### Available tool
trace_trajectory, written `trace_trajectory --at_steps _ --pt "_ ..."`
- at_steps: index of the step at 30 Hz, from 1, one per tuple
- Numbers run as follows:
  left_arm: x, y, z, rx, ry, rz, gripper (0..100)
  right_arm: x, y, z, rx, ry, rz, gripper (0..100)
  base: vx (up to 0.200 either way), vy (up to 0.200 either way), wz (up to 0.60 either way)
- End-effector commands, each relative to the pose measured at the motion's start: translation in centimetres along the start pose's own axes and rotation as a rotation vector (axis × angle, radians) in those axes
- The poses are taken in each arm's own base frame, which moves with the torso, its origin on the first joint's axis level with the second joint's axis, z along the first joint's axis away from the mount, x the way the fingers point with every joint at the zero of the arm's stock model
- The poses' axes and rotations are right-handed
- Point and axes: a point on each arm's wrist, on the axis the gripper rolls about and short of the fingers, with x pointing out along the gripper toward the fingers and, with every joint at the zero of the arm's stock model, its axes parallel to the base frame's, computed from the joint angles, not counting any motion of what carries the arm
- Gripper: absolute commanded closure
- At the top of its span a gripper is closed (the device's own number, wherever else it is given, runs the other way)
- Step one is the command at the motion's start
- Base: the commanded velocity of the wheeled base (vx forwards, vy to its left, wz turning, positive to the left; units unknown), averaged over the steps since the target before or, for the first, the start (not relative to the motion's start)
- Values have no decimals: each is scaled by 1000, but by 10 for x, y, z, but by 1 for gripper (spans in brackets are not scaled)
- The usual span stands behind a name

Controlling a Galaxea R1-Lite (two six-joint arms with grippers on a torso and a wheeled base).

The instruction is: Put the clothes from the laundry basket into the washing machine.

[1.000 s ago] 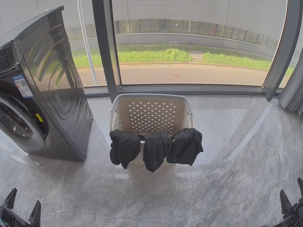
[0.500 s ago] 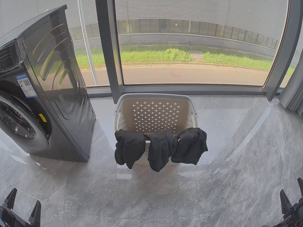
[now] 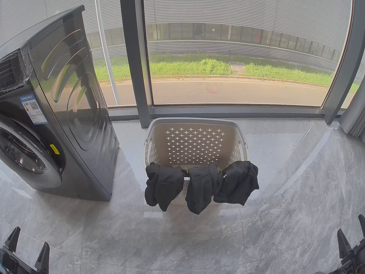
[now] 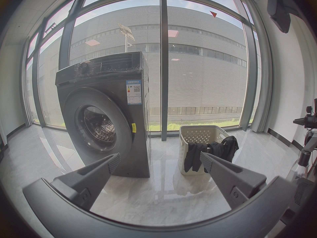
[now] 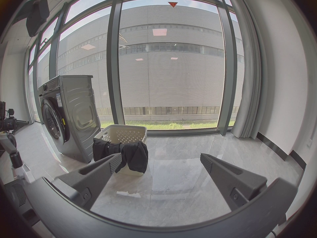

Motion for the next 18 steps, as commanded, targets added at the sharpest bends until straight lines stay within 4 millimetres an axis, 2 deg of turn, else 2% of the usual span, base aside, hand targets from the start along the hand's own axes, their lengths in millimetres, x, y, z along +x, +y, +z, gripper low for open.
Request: trace_trajectory --at_steps 1,10,18 --pt "0 0 -4 -2 -3 0 0 0 0 -5 0 1 1 0 0 0 0" --pt "0 0 -4 0 -3 0 0 0 0 -5 0 1 1 0 0 0 0" --pt "0 0 -4 1 -3 0 0 0 0 -5 0 1 1 0 200 0 0"
